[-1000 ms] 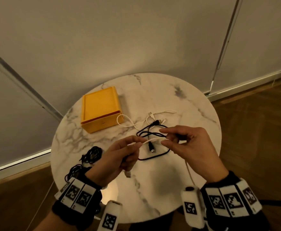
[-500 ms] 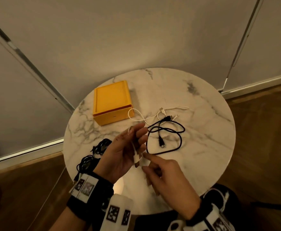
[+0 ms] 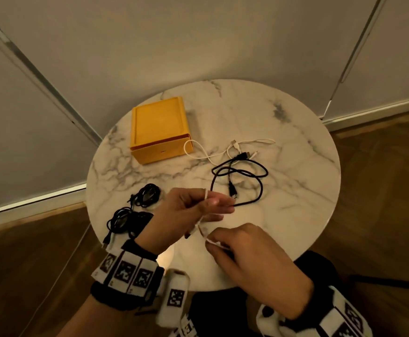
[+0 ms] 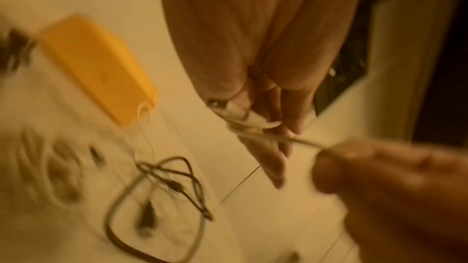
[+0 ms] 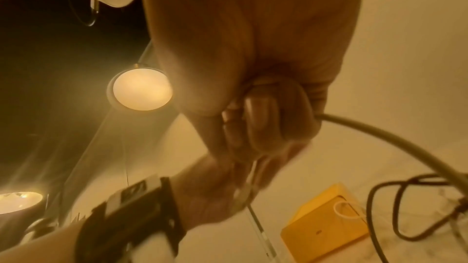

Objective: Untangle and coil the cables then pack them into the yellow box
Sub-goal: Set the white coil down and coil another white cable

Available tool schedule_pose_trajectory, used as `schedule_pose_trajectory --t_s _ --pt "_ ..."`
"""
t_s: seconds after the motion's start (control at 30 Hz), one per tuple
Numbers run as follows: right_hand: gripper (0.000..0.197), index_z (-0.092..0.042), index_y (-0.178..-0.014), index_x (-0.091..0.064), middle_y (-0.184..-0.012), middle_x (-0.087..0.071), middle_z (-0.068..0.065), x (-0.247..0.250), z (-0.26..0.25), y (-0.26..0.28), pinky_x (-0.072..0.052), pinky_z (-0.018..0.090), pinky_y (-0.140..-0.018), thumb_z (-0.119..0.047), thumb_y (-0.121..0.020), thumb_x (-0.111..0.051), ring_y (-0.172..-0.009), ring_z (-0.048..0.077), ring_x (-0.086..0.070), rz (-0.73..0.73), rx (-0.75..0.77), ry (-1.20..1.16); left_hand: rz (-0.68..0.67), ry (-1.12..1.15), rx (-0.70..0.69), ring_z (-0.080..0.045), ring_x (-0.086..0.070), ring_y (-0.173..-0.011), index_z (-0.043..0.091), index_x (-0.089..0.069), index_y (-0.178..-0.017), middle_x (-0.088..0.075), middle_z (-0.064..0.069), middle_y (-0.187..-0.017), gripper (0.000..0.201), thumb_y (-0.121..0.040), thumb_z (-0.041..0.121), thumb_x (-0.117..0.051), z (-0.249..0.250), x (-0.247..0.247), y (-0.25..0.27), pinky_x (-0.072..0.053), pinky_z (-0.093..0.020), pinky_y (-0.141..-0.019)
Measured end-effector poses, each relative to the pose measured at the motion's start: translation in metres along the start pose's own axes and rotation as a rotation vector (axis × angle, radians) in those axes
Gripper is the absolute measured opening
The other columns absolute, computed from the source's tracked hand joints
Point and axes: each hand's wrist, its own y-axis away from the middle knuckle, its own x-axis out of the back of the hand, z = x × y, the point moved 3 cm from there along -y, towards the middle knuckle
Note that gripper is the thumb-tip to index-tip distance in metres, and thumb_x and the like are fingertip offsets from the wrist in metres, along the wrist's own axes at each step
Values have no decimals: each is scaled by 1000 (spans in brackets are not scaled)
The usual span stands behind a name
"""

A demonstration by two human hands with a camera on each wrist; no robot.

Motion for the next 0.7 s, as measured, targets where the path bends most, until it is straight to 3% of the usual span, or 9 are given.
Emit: schedule_pose_trajectory --t_s 0.1,0.2,0.27,0.37,0.43,0.53,0.57,0.63,0.7 --pt "19 -29 -101 -61 -75 -56 -9 11 -4 1 -39 31 -65 -41 -93 -49 -74 13 -54 -103 39 -11 -103 -334 102 -13 -70 -69 2 -70 -104 -75 1 -83 25 -98 14 -49 -8 -5 8 -55 -25 -63" --pt "17 -31 -99 -66 -68 -53 -13 16 0 1 -37 27 -63 -41 -92 -54 -65 4 -47 -132 43 -61 -207 -315 134 -12 -50 -40 25 -69 -83 -61 4 -53 34 -102 22 -42 -11 -8 22 -40 -26 -43" --pt "14 -29 -90 -68 -58 -46 -17 19 8 0 -33 23 -60 -41 -90 -60 -56 0 -43 -101 10 -88 -264 -235 123 -12 -39 -39 28 -65 -74 -53 2 -52 41 -102 26 -36 -13 -9 31 -31 -25 -43" --pt "16 -25 -76 -71 -52 -51 -12 24 15 0 -33 21 -54 -37 -86 -70 -51 6 -46 -94 -32 -213 -315 -132 187 -7 -29 -40 16 -66 -83 -46 0 -52 38 -101 30 -36 -20 -12 40 -26 -17 -43" --pt "15 -22 -72 -72 -57 -60 -1 29 19 -1 -39 29 -52 -32 -84 -74 -51 14 -48 -95 -46 -339 -360 -29 221 -7 -31 -40 6 -69 -94 -49 0 -54 38 -101 29 -39 -25 -14 44 -25 -18 -42" --pt "9 -15 -77 -73 -67 -66 8 36 28 -2 -49 43 -63 -22 -80 -78 -62 25 -59 -67 -76 -502 -436 214 251 -8 -45 -43 -7 -63 -104 -58 -4 -60 40 -97 28 -46 -31 -21 48 -30 -18 -43" --pt "8 -12 -78 -73 -70 -69 8 37 29 -3 -52 42 -66 -18 -79 -78 -66 25 -63 -72 -70 -558 -460 298 259 -8 -49 -44 -10 -60 -107 -60 -4 -63 40 -98 26 -46 -32 -24 50 -35 -16 -46" --pt "8 -5 -79 -73 -75 -72 9 37 31 -4 -56 28 -68 -10 -77 -78 -68 17 -67 -73 -38 -673 -503 409 262 -7 -53 -46 -13 -56 -111 -63 -4 -65 39 -99 22 -42 -31 -30 51 -40 -14 -49" --pt "8 -1 -79 -72 -74 -71 9 33 34 -6 -53 19 -68 -5 -75 -77 -68 10 -66 -54 -16 -783 -507 462 255 -6 -50 -44 -11 -57 -111 -61 -2 -62 39 -100 21 -39 -28 -33 53 -36 -15 -46"
